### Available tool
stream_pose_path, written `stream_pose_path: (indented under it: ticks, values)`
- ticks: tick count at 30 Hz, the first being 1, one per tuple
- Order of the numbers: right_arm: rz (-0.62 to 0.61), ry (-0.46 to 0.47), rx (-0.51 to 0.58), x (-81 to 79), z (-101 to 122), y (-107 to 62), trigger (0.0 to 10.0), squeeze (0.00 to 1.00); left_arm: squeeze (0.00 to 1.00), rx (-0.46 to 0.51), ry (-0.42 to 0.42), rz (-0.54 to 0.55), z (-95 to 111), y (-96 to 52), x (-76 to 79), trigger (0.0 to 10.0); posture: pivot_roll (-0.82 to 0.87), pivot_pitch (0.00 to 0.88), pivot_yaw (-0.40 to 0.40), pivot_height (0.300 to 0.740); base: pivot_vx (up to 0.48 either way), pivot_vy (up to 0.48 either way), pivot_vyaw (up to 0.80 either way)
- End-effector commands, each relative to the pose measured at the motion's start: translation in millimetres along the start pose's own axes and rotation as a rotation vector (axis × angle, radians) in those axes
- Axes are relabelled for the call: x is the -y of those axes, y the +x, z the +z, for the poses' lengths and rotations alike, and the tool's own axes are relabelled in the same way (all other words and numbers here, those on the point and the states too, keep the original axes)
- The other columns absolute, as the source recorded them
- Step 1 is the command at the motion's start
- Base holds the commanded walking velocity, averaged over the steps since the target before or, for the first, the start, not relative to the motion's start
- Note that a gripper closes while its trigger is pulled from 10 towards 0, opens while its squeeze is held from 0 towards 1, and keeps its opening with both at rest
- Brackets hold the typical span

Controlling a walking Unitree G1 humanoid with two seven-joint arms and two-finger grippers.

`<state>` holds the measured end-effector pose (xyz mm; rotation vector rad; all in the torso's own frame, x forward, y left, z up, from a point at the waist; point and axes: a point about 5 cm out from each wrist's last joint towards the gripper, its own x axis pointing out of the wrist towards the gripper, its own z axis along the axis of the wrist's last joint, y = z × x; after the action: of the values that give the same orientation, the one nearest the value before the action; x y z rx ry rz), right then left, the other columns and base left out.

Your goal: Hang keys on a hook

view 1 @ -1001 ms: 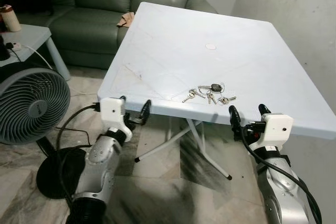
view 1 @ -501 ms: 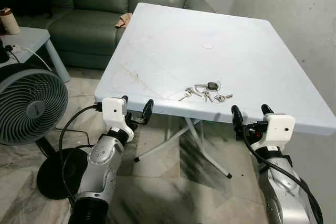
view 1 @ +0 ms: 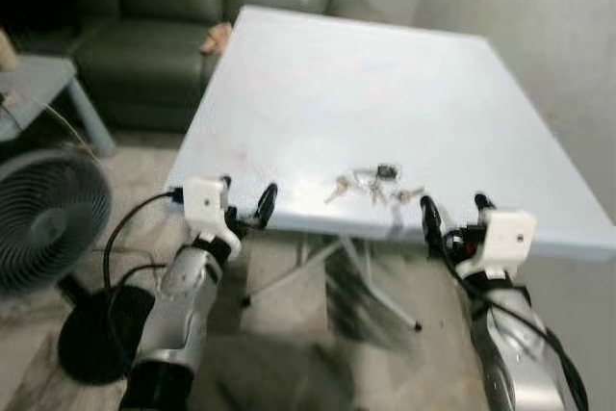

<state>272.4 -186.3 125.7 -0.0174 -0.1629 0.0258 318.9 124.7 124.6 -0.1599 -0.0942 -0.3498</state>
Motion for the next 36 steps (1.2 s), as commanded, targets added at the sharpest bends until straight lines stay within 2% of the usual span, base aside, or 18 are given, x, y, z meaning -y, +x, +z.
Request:
stream_pose_path:
  ticks: [1,5,7,9,12,16,23,32,34,36]
  values:
    - [-0.013,-0.007,0.005,4.4,3,-0.5,10.0,0.0,0.0,-0.005,-0.001,-0.016,-1,0.7,4.2,10.0,0.03,0.065,-0.053,0.692,0.409,0.0,0.0]
    - [-0.013,-0.007,0.005,4.5,3,0.1,10.0,0.0,0.0,0.0,0.006,-0.012,-1,1.5,4.3,10.0,0.03,0.062,-0.053,0.692,0.182,0.0,0.0]
    - [-0.002,-0.012,0.0,3.1,3,0.0,10.0,0.0,0.0,0.014,0.052,-0.004,0,0.7,6.9,10.0,0.03,0.062,-0.053,0.692,0.0,0.0,0.0]
    - [0.009,-0.021,-0.002,2.5,3,0.0,10.0,0.0,0.0,0.015,0.061,-0.006,0,0.5,8.5,10.0,0.03,0.062,-0.055,0.692,0.0,0.0,0.0]
    - [0.02,-0.033,-0.007,2.4,2,0.4,10.0,0.0,0.0,0.015,0.07,-0.041,-1,-0.8,13.3,10.0,0.03,0.062,-0.055,0.692,0.0,0.0,0.0]
    - [0.107,-0.085,-0.032,-0.6,2,5.5,10.0,0.0,0.0,-0.003,0.08,-0.141,-7,-5.7,30.4,10.0,0.03,0.06,-0.058,0.692,0.0,0.0,0.0]
    - [0.144,-0.148,-0.07,-0.2,3,16.5,10.0,0.0,0.0,-0.002,0.067,-0.201,-11,-8.9,46.3,10.0,0.03,0.056,-0.069,0.692,0.0,0.0,0.0]
    - [0.112,-0.091,-0.127,-15.5,4,25.3,10.0,0.0,0.0,-0.002,0.061,-0.252,-11,-13.5,56.3,10.0,0.04,0.053,-0.078,0.692,0.0,0.0,0.0]
    - [0.062,-0.044,-0.157,-28.4,5,29.3,10.0,0.0,0.0,-0.005,0.063,-0.279,-11,-15.7,60.1,10.0,0.05,0.057,-0.081,0.692,0.0,0.0,0.0]
    - [0.045,-0.028,-0.167,-32.4,5,30.9,10.0,0.0,0.0,-0.007,0.061,-0.282,-11,-15.9,60.9,10.0,0.05,0.057,-0.081,0.692,0.0,0.0,0.0]
